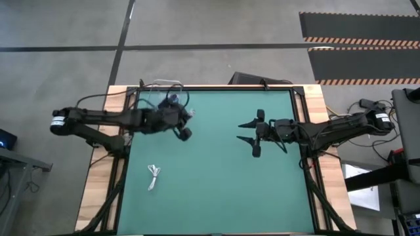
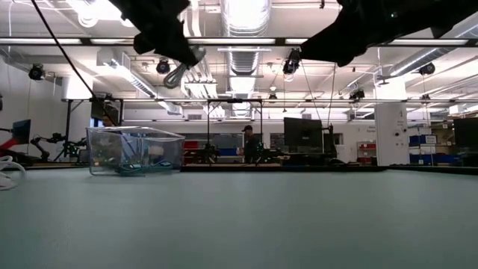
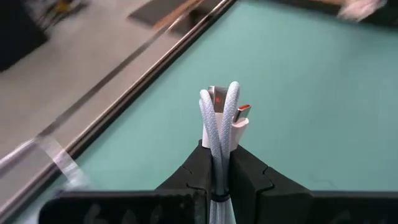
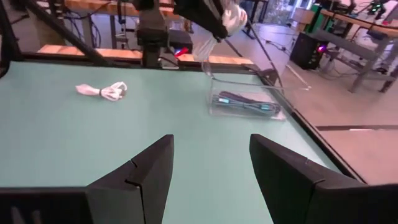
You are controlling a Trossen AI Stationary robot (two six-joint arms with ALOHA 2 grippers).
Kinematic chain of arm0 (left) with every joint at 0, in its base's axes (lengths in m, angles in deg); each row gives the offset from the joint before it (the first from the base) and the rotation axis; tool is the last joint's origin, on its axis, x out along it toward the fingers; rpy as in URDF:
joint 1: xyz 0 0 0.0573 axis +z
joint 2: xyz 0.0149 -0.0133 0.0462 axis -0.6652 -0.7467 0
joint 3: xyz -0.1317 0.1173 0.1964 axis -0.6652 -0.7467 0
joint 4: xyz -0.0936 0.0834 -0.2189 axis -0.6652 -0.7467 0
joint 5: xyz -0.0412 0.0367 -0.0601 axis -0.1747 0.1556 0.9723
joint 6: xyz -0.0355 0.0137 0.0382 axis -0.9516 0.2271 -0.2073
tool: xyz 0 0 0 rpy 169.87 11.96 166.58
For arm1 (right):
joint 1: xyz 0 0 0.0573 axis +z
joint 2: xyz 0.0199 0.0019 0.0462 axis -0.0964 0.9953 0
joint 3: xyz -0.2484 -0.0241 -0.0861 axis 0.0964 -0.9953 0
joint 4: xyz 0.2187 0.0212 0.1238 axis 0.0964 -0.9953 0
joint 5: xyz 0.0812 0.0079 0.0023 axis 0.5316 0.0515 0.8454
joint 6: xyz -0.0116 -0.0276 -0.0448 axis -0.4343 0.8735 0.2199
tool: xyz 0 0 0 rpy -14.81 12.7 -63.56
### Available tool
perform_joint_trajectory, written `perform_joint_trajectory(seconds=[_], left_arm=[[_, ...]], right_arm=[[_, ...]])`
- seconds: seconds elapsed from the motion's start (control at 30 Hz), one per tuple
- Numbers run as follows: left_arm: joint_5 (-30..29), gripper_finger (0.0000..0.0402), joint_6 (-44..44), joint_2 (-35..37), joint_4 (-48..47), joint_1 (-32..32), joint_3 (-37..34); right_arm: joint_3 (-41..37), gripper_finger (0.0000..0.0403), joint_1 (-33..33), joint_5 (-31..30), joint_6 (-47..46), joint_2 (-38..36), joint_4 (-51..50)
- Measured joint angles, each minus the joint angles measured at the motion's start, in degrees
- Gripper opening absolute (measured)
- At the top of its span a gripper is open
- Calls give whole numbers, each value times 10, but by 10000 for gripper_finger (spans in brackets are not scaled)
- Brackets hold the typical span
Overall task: Pick and place USB-C Cables
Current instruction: Put the right white charger cable into the transparent bin
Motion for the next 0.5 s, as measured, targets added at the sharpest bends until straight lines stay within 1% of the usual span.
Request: perform_joint_trajectory(seconds=[0.1, 0.23, 0.37, 0.5], left_arm=[[2, 15, -1, -13, -92, 39, 43], [22, 15, 8, -31, -195, 98, 95], [52, 15, 43, -44, -254, 161, 130], [80, 15, 77, -61, -285, 225, 159]], right_arm=[[0, 203, -7, 0, 3, -4, -5], [0, 203, -6, 2, 5, -3, -5], [0, 203, -6, 2, 5, -3, -12], [0, 203, -6, 2, 5, -3, -16]])
